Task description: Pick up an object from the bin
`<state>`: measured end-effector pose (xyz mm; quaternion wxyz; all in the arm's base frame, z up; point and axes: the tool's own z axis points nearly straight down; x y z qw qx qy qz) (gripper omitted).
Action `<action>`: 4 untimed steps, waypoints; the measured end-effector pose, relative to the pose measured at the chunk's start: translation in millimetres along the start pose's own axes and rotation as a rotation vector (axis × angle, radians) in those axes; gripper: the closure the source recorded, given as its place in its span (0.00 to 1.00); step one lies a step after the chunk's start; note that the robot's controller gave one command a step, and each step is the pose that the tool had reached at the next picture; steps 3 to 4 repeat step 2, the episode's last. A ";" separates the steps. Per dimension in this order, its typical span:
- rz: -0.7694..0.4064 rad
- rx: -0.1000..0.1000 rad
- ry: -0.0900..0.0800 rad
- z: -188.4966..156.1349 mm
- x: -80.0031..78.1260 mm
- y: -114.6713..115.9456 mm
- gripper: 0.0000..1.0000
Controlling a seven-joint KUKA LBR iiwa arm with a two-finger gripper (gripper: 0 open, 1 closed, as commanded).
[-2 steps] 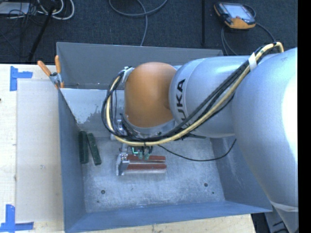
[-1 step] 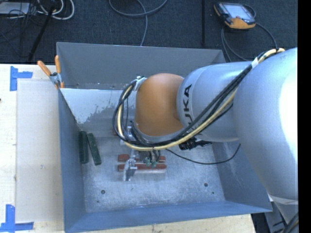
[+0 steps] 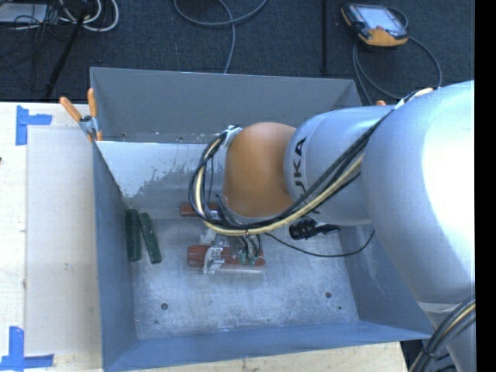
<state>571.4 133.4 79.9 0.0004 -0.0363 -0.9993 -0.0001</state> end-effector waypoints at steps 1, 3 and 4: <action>0.000 0.000 0.000 0.0 0.0 0.0 1.00; -0.024 0.000 -0.002 -140.1 -6.0 25.8 1.00; -0.024 0.000 -0.002 -140.1 -6.0 25.8 1.00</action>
Offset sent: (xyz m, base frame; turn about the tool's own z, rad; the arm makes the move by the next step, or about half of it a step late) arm 0.0075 0.0250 0.1405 -0.0222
